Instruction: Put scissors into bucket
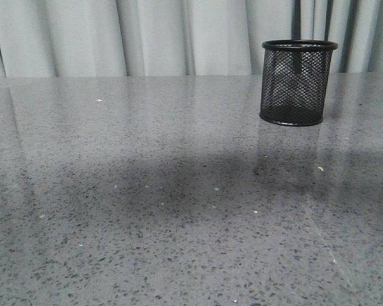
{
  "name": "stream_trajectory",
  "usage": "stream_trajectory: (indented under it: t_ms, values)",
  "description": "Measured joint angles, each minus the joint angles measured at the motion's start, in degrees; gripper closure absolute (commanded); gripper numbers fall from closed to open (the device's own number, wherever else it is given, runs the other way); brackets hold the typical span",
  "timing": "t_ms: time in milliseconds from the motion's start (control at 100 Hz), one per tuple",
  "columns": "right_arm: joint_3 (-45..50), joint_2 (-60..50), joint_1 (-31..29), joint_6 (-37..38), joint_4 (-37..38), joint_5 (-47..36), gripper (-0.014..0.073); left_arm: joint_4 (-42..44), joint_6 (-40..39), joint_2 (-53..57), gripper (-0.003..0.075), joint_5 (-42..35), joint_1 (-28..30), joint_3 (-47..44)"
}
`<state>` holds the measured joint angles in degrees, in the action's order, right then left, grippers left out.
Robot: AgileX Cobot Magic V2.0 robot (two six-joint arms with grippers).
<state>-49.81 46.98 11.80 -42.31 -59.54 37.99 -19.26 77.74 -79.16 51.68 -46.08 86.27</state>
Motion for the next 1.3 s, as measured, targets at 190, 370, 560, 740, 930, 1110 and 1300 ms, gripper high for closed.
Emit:
stream_trajectory:
  t_ms: [190,370,560,740,930,1110,1300]
  values:
    - [0.00,4.46,0.09,-0.53,-4.69,0.24,0.0043,0.09,0.00,0.39,0.0583,-0.61,0.00,0.00]
    - [0.00,8.84,0.09,-2.38,-10.76,1.17,0.0122,0.09,0.00,0.39,0.0583,-0.83,0.00,0.00]
    - [-0.24,11.95,0.55,-3.10,-13.16,3.85,0.0659,2.93,0.00,0.39,0.0579,-0.44,0.23,-0.23]
    - [-0.80,12.40,0.67,-5.62,-14.41,4.44,0.0659,1.25,0.20,1.61,0.0428,-1.18,0.40,-0.37]
    - [-5.00,13.95,-0.37,-7.31,-11.21,1.83,0.0659,-1.96,-5.82,8.66,0.0325,-6.52,-0.38,-0.02]
    - [-14.55,14.59,-3.35,-4.15,-0.33,3.18,0.0659,-2.34,-16.03,18.58,0.0473,-7.82,-0.38,0.09]
    - [-30.09,20.15,-9.12,7.70,20.22,17.58,0.0659,-2.38,-25.55,30.07,0.0708,-2.97,-0.38,0.34]
